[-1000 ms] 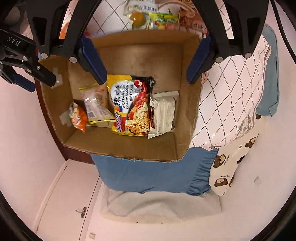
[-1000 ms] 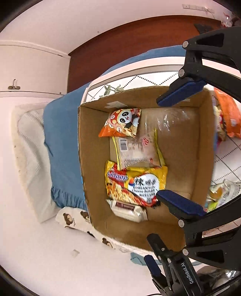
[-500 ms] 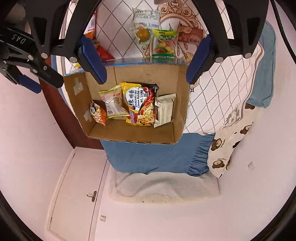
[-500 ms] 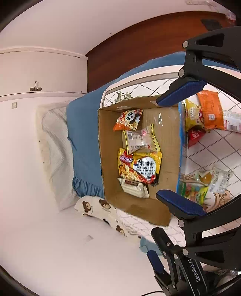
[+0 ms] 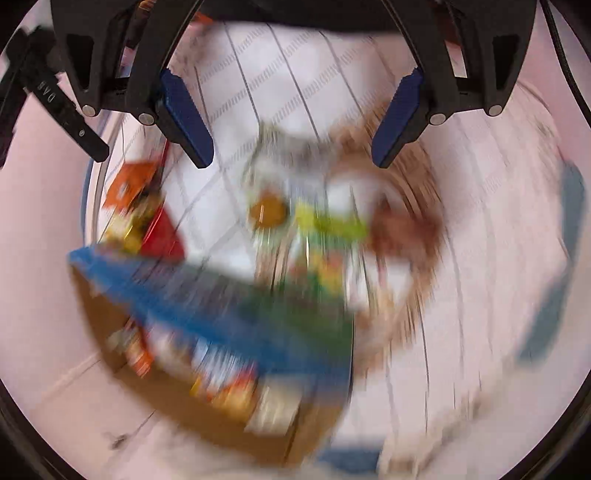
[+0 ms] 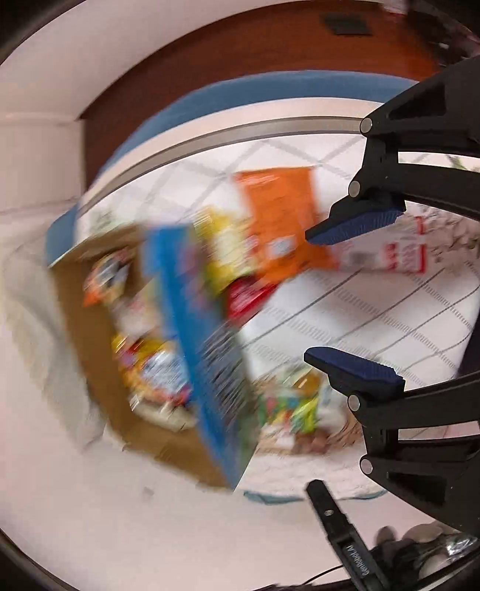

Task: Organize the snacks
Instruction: 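Grasp the white bun bag with left tool while right tool grasps the red-white sausage pack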

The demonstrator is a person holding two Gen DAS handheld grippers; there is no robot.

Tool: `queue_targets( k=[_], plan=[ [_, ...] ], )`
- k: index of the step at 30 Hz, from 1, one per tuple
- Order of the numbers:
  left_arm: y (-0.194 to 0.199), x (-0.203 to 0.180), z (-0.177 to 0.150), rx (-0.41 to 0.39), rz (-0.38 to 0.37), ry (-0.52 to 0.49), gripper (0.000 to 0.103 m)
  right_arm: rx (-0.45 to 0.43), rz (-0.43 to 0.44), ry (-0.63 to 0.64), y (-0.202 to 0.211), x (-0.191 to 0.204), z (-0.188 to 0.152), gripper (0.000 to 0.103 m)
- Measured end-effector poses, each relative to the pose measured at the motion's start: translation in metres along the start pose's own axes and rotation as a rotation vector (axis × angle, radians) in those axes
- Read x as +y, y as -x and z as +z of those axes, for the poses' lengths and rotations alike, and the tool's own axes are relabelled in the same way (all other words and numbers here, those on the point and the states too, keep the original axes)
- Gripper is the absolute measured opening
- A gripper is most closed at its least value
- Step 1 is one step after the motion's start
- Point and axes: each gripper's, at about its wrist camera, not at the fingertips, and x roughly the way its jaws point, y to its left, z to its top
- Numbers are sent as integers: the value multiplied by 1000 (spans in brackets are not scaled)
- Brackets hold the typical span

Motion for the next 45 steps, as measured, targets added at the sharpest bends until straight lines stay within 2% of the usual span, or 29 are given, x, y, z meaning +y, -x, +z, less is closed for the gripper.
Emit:
queue_targets(
  k=[2,4,7,11,13,16,17,20,25,29,32,37,42,44,45],
  plan=[
    [-27,5,-4,52,1,39,87,42,-13,-28,-18,-13,-12,60],
    [-46,0,-4,53,42,10,85,66,-27,-33,-30,-20,-19,60],
    [-72,-19,0,67,119,-126,85,107,-48,-17,-46,-24,-25,61],
    [-103,-50,1,120,186,-320,85,151,-99,29,-71,-25,-27,61],
    [-114,-57,0,138,196,-355,85,176,-117,29,-84,-27,-28,61],
    [-119,-60,-3,137,188,-340,78,212,-107,20,-101,-30,-31,61],
    [-117,-61,-5,126,185,-333,72,214,-108,31,-103,-29,-32,61],
    [-112,-55,-16,126,175,-306,69,207,-110,64,-107,-23,-38,60],
    [-112,-42,-51,185,139,-245,68,244,-100,120,-112,-7,-56,56],
    [-112,-35,-74,231,103,-205,69,308,-95,166,-113,-3,-81,56],
    [-119,-32,-84,257,71,-192,72,312,-97,153,-115,-3,-87,58],
    [-130,-36,-91,275,65,-194,73,294,-102,112,-126,-3,-74,66],
    [-136,-44,-90,282,58,-199,73,296,-129,127,-139,5,-73,68],
    [-138,-33,-74,292,58,-213,73,293,-125,125,-140,7,-73,68],
    [-146,-34,-81,289,59,-219,73,294,-123,126,-141,7,-73,68]
  ],
)
